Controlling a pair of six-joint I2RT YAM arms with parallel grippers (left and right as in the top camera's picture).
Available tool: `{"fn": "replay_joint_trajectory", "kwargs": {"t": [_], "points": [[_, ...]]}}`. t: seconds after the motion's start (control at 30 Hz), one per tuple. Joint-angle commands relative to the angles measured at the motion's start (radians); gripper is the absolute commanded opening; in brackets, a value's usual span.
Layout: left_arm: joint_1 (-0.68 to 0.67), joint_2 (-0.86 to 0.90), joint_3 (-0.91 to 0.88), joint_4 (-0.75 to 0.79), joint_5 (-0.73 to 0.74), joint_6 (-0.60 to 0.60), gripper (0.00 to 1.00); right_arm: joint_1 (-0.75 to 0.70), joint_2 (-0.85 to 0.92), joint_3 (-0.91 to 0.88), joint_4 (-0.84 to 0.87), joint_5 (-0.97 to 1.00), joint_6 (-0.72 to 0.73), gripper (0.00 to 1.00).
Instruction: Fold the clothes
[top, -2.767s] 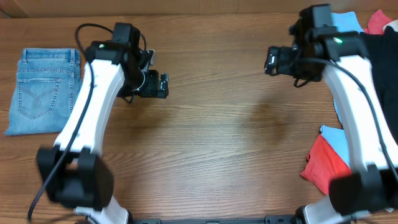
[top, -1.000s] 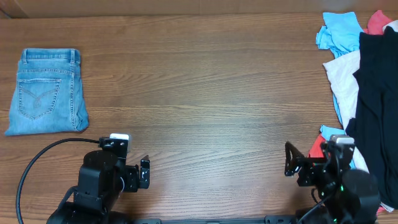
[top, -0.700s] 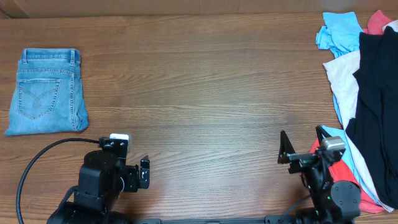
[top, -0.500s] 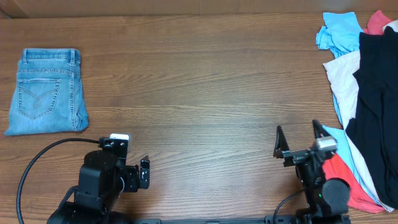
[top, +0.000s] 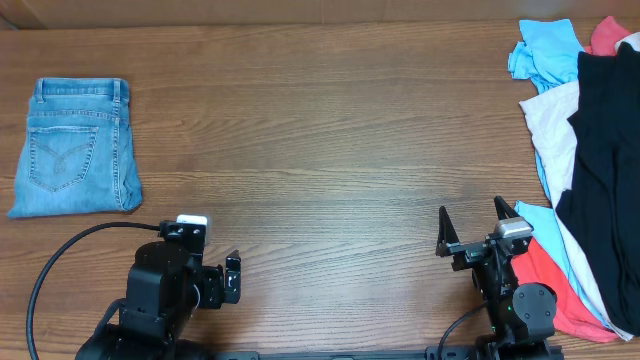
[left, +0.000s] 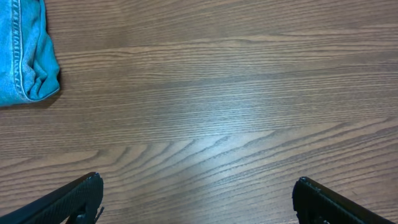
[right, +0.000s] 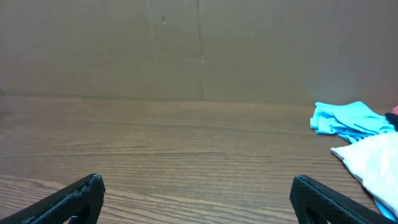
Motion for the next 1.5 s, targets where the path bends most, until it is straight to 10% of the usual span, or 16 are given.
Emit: {"fn": "replay_joint_trajectory", "kwargs": {"t": [0.0, 0.47, 0.67, 1.03, 1.3, 1.47], "points": [[0.0, 0.0, -0.002, 0.003, -0.008, -0.009, 1.0, 0.003, -0.007, -0.007, 0.006, -0.001, -0.004, 1.0], [0.012, -0.011, -0.003, 0.003, -0.007, -0.009, 1.0, 0.003, -0.007, -0.007, 0.006, -0.001, -0.004, 1.0], [0.215, -0.093, -0.07, 0.032, 0.055, -0.001, 1.0, 0.003, -0.007, -0.007, 0.006, -0.001, -0.004, 1.0], [0.267, -0.502, -0.515, 0.459, 0.084, 0.002, 1.0, 0.003, -0.007, -0.007, 0.006, -0.001, -0.004, 1.0], [0.268, -0.541, -0.735, 1.048, 0.072, 0.021, 1.0, 0.003, -0.007, -0.007, 0.006, -0.001, -0.004, 1.0], [0.267, -0.541, -0.766, 0.999, 0.08, 0.02, 1.0, 0.003, -0.007, -0.007, 0.006, -0.001, -0.004, 1.0]]}}
